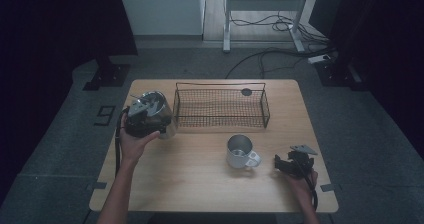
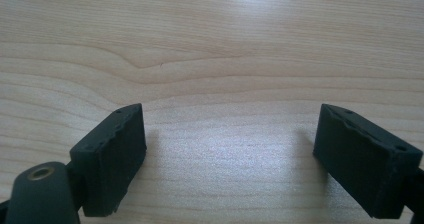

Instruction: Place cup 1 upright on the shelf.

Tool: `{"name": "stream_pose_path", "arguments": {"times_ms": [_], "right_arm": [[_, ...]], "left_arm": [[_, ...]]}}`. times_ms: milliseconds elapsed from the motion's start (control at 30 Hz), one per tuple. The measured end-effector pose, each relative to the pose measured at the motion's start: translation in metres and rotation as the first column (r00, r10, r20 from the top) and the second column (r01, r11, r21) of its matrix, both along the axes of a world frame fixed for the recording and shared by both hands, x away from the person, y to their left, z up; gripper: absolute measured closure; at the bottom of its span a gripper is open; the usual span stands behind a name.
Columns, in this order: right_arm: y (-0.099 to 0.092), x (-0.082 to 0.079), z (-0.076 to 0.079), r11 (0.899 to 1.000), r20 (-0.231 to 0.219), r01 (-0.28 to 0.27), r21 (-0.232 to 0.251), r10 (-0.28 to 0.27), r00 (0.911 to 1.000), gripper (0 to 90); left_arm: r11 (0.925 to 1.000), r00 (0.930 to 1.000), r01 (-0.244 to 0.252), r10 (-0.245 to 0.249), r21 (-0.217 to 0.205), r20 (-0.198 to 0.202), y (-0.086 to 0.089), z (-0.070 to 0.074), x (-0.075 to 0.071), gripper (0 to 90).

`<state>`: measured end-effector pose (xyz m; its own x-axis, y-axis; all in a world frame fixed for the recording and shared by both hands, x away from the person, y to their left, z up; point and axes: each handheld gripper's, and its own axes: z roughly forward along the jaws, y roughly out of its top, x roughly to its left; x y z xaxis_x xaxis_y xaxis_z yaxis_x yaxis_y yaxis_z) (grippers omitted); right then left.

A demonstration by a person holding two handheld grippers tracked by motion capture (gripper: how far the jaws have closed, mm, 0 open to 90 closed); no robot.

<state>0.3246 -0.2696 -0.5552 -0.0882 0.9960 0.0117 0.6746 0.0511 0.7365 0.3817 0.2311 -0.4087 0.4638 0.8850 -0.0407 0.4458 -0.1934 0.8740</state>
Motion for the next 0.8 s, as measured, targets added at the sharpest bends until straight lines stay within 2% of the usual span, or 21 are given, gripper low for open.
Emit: {"name": "stream_pose_path", "arguments": {"times_ms": [800], "right_arm": [[0.0000,0.0000,0.0000,1.000,0.000,0.000,0.000,0.000,1.0000,12.9]], "left_arm": [[0.9999,0.9999,0.015,-0.015,-0.008,0.006,-0.0098,0.0081,0.0042,3.8]]}}
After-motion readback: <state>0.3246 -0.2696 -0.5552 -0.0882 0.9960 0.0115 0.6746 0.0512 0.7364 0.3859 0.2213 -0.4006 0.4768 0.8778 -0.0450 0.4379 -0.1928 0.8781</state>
